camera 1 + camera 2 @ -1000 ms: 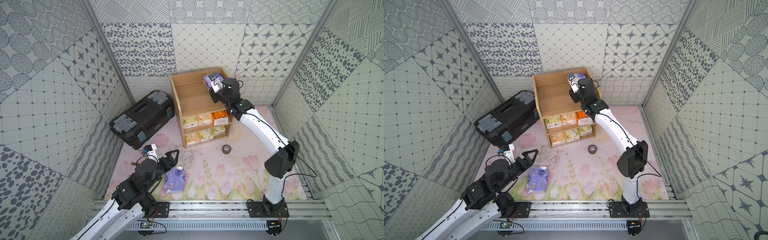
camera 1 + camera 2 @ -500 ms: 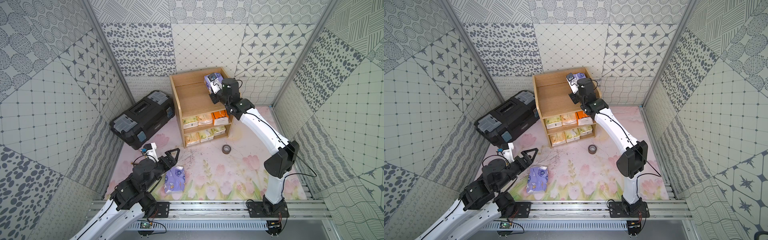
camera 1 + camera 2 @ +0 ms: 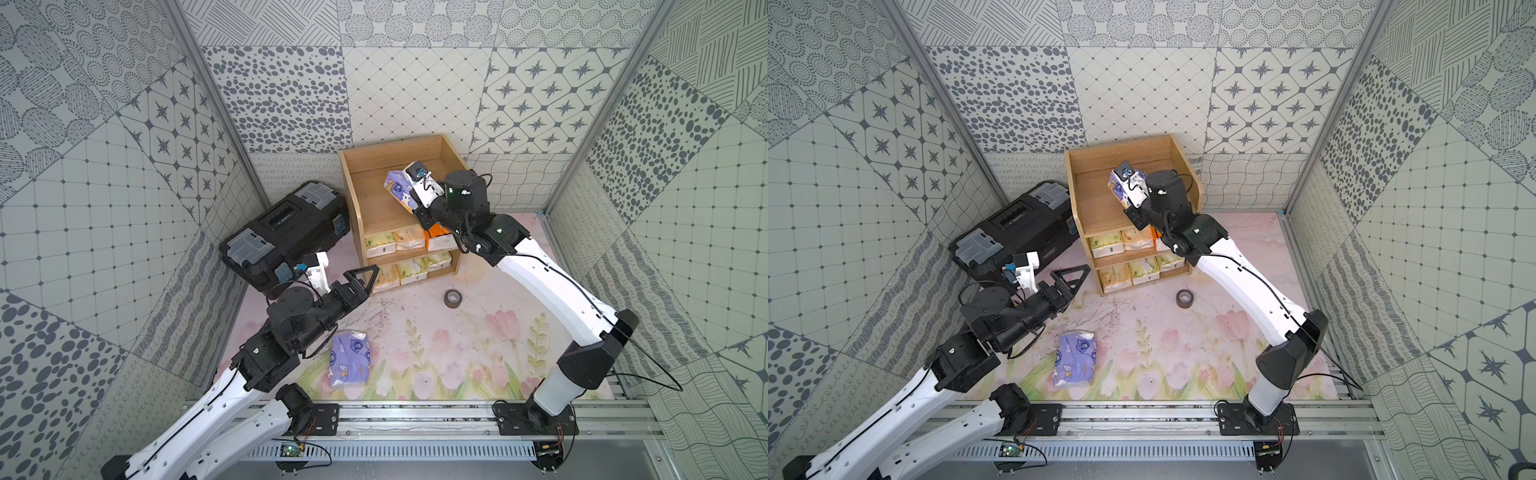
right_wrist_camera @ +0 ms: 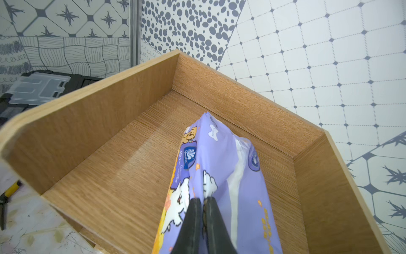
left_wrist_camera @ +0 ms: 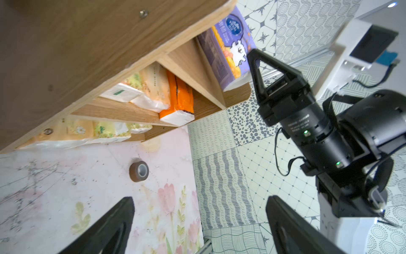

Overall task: Remove the tissue boxes from the shelf
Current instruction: Pick up a box of tissues from the shelf.

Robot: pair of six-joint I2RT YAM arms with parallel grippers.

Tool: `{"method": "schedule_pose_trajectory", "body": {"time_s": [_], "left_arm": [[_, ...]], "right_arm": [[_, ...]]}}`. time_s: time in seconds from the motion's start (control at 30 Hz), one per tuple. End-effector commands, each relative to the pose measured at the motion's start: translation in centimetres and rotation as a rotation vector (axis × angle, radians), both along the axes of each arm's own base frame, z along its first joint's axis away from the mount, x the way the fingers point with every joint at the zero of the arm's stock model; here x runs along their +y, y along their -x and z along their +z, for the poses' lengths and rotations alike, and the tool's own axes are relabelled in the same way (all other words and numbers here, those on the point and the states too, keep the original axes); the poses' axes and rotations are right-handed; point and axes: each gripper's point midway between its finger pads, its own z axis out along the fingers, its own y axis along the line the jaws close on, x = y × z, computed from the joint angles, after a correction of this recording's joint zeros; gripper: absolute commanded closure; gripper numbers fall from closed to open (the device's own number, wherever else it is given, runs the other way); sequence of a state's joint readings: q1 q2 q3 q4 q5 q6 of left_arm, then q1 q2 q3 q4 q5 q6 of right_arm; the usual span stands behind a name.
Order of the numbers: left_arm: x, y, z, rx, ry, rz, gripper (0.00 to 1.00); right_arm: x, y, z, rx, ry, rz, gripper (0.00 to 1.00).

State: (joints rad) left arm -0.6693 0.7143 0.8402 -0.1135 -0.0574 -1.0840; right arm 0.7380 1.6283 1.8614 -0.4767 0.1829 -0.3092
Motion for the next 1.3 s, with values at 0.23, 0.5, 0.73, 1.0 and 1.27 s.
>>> {"method": "schedule_pose_trajectory", "body": {"time_s": [0.23,0.5,0.73,1.0,1.27], "left_arm": [[-3.3,-3.9,7.6,-0.057,0.216,-0.007,0.01],[-5.7,-7.7,6.6,0.04,0.215,0.035,0.01],[-7.3,-10.1,5.1,0.117,0.235,0.064,0.01],[-8.8,-11.2,5.0,0.127,0.263,0.04,0.06],[-9.2,-11.2,4.8,0.131,0.262,0.038,0.4]], "right_arm": [[-1.0,4.3,1.6,-0.018,-0.121,0.079,1.0],[-0.6,6.4,0.9,-0.004,-0.116,0.158,1.0],[-0.7,8.0,0.8,0.001,-0.108,0.196,1.0],[-0.4,10.0,-0.3,0.026,-0.071,0.265,1.0],[-0.2,11.3,-0.8,0.035,-0.065,0.3,1.0]]}}
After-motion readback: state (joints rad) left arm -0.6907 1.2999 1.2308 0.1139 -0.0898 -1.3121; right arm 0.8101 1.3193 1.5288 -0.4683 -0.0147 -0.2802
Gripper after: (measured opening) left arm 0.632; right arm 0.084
